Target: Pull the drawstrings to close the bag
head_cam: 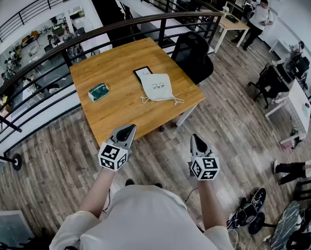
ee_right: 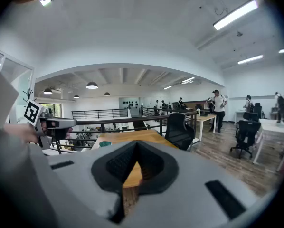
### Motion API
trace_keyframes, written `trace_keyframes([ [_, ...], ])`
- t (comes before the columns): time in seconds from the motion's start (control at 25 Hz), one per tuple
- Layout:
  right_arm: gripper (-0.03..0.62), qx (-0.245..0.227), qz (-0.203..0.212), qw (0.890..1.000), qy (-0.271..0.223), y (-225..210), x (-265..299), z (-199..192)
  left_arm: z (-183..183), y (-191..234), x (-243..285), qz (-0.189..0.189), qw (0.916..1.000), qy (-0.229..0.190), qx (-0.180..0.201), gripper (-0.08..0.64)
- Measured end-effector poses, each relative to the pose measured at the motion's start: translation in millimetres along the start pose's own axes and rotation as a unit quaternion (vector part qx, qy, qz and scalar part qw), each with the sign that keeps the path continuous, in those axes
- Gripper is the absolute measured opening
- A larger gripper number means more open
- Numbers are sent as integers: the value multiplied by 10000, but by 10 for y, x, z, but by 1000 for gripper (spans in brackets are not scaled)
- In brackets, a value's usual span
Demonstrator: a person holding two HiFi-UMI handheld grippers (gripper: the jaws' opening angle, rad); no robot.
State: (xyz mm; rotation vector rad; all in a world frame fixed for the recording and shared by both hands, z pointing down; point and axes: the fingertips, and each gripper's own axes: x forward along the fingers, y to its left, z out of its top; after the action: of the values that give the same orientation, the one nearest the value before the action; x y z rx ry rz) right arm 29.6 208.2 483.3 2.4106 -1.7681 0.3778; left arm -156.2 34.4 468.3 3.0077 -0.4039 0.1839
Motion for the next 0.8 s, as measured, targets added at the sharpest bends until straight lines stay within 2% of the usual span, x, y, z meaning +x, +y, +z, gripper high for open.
trace_keyframes([
  [0.6, 2, 48, -1, 10000, -87, -88, -27, 13, -43, -76, 47, 48, 10000, 72, -10, -8],
  [0.8, 2, 65, 114, 9998, -127, -110, -45, -26, -72, -140, 67, 72, 9999, 76, -26, -8],
])
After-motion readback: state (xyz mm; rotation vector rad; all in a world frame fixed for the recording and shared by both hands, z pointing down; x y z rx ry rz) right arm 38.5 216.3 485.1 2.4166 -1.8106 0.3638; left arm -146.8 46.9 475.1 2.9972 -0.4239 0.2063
